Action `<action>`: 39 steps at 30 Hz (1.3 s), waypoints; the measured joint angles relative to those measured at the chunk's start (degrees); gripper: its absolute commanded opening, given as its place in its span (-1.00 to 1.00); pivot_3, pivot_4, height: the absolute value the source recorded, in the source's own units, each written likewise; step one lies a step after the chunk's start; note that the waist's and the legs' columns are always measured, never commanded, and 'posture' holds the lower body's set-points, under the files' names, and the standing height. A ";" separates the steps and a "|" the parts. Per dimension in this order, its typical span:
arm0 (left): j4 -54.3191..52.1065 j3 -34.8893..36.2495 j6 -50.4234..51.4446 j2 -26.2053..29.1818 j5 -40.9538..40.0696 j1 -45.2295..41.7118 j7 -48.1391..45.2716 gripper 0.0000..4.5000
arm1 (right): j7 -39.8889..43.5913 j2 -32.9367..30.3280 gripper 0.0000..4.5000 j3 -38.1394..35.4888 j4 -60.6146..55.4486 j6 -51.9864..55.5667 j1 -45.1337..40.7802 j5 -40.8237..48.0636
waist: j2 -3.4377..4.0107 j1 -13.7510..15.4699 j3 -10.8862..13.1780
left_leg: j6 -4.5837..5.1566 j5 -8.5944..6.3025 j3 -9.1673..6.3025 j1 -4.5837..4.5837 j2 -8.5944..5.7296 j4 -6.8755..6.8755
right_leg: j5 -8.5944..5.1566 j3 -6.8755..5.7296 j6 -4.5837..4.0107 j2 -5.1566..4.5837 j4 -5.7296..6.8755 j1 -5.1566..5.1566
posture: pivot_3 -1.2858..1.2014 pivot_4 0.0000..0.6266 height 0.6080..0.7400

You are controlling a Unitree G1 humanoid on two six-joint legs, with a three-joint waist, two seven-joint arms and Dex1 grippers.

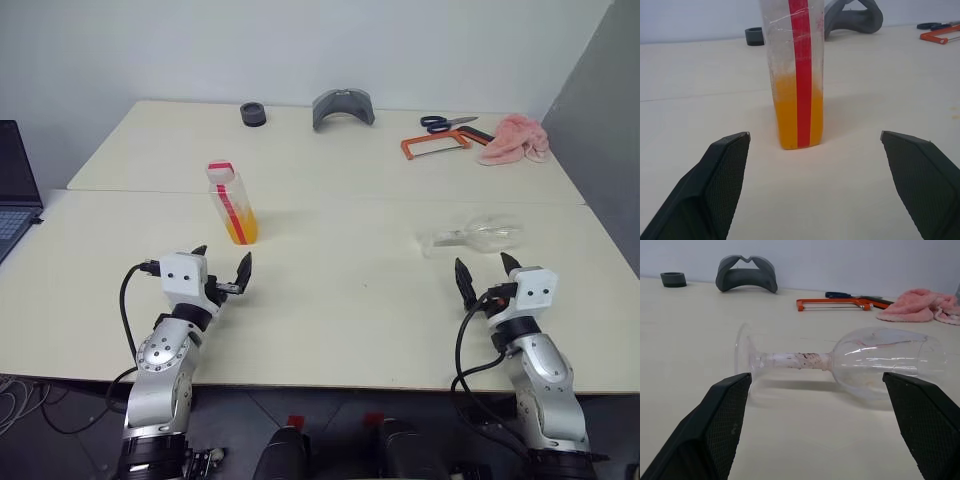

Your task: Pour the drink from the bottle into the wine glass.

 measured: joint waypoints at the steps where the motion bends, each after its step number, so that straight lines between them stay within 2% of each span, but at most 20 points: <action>1: 0.00 0.00 -0.01 0.00 -0.10 -0.14 -0.13 1.00 | -0.11 0.00 1.00 -0.01 0.00 0.00 -0.04 0.00 | 0.00 0.01 0.00 | 0.00 0.00 0.00 0.00 0.00 0.00 | 0.00 0.00 0.00 0.00 -0.01 0.00 | 0.03 -0.52 1.00; 17: 0.04 0.00 0.12 0.00 0.53 -1.53 1.42 1.00 | -0.62 -0.42 1.00 0.00 0.00 0.00 -0.26 -0.04 | 0.01 0.01 0.00 | 0.00 0.00 -0.01 0.00 0.00 -0.01 | 0.00 -0.01 0.00 0.00 -0.05 0.01 | 0.03 -0.52 1.00; 26: -0.49 -0.17 4.66 0.00 0.38 -2.38 2.40 1.00 | 1.04 -1.50 1.00 0.38 0.00 0.00 -0.26 -0.11 | 0.01 0.01 0.01 | 0.00 0.00 -0.02 -0.01 0.00 -0.01 | 0.00 -0.02 0.00 0.01 -0.08 0.02 | 0.03 -0.52 1.00; 31: -0.50 -0.17 5.49 -0.35 0.33 -3.97 3.19 1.00 | 6.16 -4.67 1.00 2.60 -2.24 2.39 -0.33 1.58 | 0.08 0.01 0.05 | 0.00 0.00 -0.02 -0.02 0.00 -0.01 | 0.01 -0.02 0.01 0.01 -0.10 0.02 | 0.03 -0.52 1.00; 39: -0.75 -0.16 10.74 -0.27 -0.20 -9.23 4.60 1.00 | 17.15 -12.35 1.00 9.09 -18.16 17.24 -4.96 12.48 | 0.09 0.03 0.07 | 0.00 0.00 -0.14 -0.05 0.00 0.00 | 0.01 -0.12 0.02 0.04 -0.23 0.10 | 0.03 -0.52 1.00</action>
